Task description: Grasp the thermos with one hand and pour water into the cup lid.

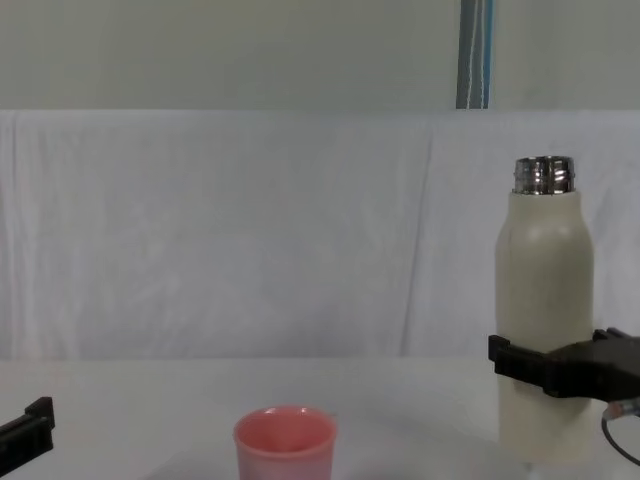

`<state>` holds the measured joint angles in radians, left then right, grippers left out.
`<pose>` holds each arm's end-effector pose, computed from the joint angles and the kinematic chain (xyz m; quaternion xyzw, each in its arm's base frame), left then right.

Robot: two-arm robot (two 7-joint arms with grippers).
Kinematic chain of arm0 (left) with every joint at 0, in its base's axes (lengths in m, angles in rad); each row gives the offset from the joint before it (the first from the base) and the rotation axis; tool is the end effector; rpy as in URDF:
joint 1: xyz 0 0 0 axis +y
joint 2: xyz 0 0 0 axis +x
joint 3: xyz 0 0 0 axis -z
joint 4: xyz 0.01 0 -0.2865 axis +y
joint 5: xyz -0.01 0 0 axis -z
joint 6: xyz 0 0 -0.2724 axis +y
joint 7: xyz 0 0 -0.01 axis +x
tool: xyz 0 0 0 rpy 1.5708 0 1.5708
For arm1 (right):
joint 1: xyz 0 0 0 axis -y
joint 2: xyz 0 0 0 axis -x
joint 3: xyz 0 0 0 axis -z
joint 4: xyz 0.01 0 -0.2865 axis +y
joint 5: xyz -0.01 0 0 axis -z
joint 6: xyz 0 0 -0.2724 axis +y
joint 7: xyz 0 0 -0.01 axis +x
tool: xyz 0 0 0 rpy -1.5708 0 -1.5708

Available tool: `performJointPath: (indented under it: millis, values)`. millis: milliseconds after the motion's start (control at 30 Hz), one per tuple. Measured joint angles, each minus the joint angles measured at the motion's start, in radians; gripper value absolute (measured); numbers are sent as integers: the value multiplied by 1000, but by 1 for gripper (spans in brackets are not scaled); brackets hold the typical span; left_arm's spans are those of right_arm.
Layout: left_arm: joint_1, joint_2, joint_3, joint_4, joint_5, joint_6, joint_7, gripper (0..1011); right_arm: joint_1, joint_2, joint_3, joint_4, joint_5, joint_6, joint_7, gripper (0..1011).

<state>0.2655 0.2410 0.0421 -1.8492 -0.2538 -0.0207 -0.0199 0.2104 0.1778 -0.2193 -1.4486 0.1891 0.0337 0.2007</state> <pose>0.2176 0.0405 -0.2818 -0.0173 0.0064 0.6616 0.7496 0.3463 0.0034 -0.2707 -0.0047 -0.0145 -0.5558 0.8312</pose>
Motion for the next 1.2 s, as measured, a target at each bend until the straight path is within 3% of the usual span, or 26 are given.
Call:
performJointPath:
  millis: [467, 1200]
  values:
    - [0, 0, 0, 0, 0, 0, 0, 1001, -40, 41, -10, -92, -73, 5, -2, 961]
    - [0, 0, 0, 0, 0, 0, 0, 1001, -63, 61, -46, -135, -192, -17, 5, 961]
